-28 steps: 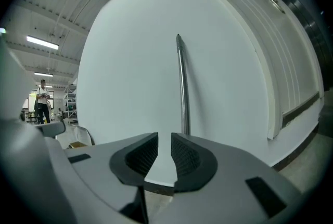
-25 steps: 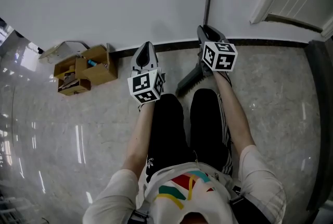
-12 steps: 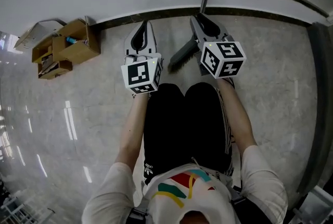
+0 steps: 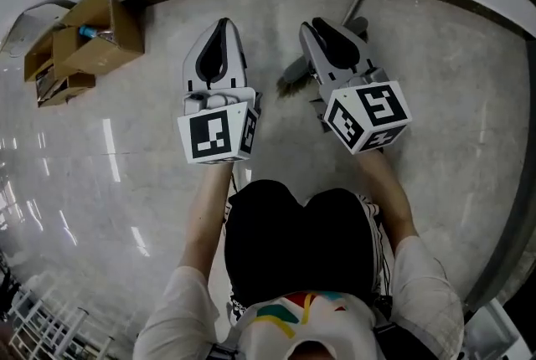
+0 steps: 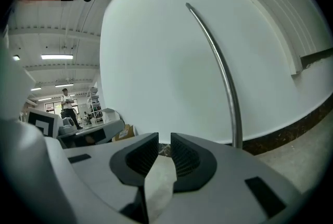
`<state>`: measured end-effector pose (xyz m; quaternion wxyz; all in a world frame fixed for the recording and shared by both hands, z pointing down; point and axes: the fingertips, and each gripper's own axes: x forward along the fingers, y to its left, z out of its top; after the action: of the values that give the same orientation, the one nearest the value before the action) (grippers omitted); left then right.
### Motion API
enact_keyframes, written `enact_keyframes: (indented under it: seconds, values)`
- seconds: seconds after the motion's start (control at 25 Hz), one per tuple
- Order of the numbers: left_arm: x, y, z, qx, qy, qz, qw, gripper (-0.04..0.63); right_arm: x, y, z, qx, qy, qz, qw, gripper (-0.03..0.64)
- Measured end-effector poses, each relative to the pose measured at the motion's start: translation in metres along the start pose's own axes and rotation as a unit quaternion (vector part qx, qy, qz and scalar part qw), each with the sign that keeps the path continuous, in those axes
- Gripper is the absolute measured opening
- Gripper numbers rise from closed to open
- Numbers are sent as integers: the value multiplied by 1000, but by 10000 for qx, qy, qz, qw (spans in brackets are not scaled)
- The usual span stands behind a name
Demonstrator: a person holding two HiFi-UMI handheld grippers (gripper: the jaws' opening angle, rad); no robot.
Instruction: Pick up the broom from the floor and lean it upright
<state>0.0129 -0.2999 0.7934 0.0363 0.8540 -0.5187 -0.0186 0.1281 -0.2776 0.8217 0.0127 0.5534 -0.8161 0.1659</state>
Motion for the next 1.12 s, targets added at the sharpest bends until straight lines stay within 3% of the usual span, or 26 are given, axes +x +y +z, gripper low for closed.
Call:
enact_keyframes:
  seconds: [0.16,0.4,0.64,0.84,1.0,1.12]
  values:
    - [-1,5,5,114,33,159,9998,44,-1,12,-2,-114,220,61,9997,84]
    - [-21,-12,94,-192,517,225,9982,44,-37,53,63,326,794,28,9963,83]
    - [-49,-53,282,-220,764,107,9968,44,-112,118,234,559,961,-189,9936,83]
    - [-78,-69,467,-731,862,363,9929,44,-175,183,395,800,1006,-236,9914,83]
    - [-114,-96,610,-687,837,400,9933,44,-234,242,517,778,1007,-165,9917,84]
    - [-139,-121,690,-562,704,356,9953,44,-283,270,591,549,848,-183,9947,83]
